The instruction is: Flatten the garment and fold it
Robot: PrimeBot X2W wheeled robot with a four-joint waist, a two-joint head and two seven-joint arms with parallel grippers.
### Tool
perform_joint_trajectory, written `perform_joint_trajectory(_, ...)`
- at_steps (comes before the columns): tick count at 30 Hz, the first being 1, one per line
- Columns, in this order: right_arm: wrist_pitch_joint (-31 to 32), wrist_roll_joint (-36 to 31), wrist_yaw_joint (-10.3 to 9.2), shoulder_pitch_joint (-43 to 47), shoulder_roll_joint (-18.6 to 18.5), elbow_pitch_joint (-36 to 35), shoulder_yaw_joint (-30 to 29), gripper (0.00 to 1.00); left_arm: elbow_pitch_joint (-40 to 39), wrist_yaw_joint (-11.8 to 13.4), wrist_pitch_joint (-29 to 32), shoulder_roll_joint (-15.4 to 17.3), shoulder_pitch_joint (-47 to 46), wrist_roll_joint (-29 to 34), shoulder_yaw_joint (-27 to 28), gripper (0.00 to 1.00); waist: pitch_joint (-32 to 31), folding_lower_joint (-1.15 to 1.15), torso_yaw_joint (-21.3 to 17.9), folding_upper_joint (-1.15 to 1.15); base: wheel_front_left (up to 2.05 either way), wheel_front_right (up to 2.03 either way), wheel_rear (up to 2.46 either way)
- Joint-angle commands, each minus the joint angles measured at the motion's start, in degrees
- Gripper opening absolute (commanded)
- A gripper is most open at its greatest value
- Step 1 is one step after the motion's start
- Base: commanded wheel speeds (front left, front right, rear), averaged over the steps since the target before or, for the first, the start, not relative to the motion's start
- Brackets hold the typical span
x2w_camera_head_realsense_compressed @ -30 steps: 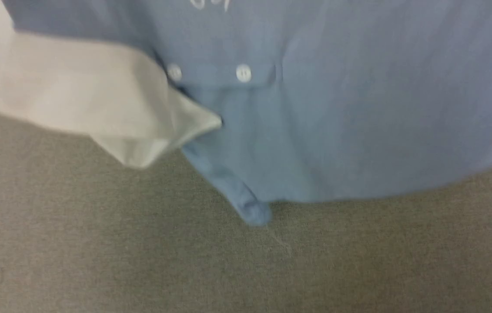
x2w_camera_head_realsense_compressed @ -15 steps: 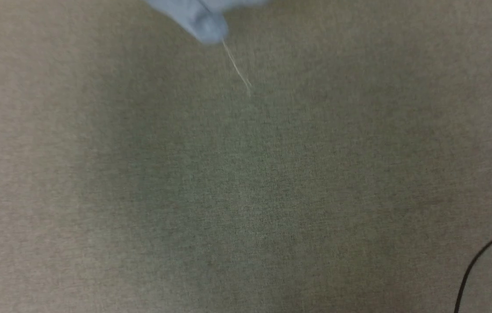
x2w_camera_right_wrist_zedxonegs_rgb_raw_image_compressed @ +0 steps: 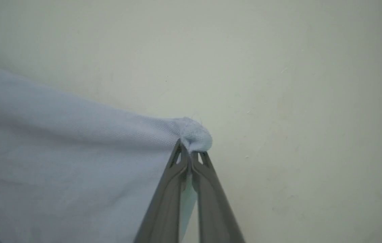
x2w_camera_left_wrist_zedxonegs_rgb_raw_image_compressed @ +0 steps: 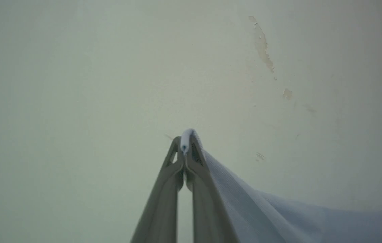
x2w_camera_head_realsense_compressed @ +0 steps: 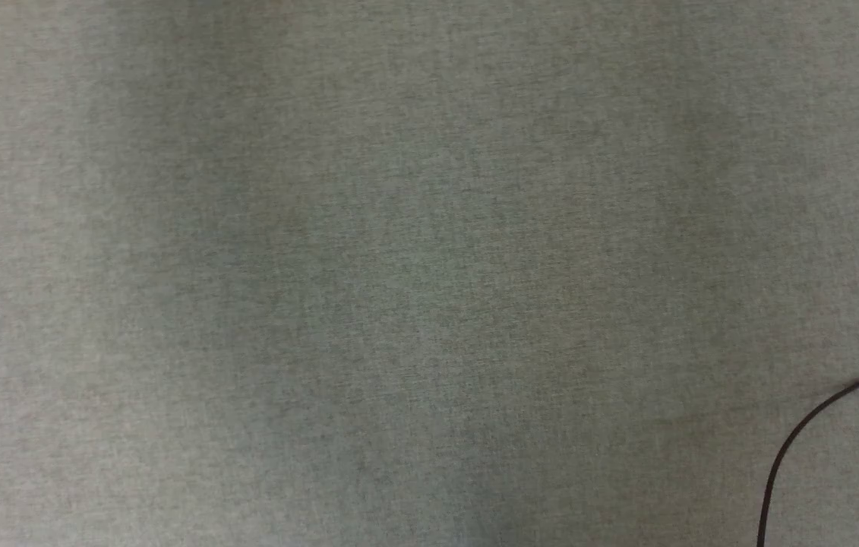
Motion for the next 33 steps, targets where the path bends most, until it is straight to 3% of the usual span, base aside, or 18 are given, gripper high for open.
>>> perform_joint_trajectory(1, -1.1, 0.8, -0.12, 2.9, 0.4, 0.8, 1.3, 0.00, 0.5, -0.7, -0.7, -0.4, 4.0, -0.2, -0.5, 0.00, -1.0, -0.01, 1.1, 0.00, 0.00, 0.00, 0.00)
perform_joint_trajectory(9, -5.1, 3.3, -0.12, 18.6, 1.4, 1.7, 8.3, 0.00, -2.5, 0.0, -1.4, -2.2, 29.1, -1.7, -1.2, 0.00, -8.8, -0.01, 3.1, 0.00, 0.00, 0.00, 0.00)
perform_joint_trajectory(10, -5.1, 3.3, -0.12, 18.6, 1.4, 1.7, 8.3, 0.00, -2.5, 0.0, -1.4, -2.2, 29.1, -1.7, -1.2, 0.00, -8.8, -0.01, 3.1, 0.00, 0.00, 0.00, 0.00)
perform_joint_trajectory(15, -6.7, 5.6, -0.12, 31.4, 0.2, 0.0, 12.2, 0.00, -7.5, 1.2, -1.4, -2.4, 48.2, -1.6, -3.6, 0.00, -16.2, -0.01, 4.4, 0.00, 0.00, 0.00, 0.00)
perform_joint_trajectory(20, -6.6, 4.1, -0.12, 45.0, -4.8, -4.5, 17.2, 0.00, -13.8, 4.2, 2.6, 1.0, 64.9, 0.8, -8.5, 0.00, -23.0, -0.01, 6.0, 0.00, 0.00, 0.00, 0.00)
perform_joint_trajectory(33, 8.0, 13.7, -0.12, 75.3, -13.3, -22.4, 14.1, 0.00, -39.0, 8.9, 19.4, 13.4, 98.7, -7.5, -12.0, 0.00, -34.3, -0.01, 8.1, 0.00, 0.00, 0.00, 0.00)
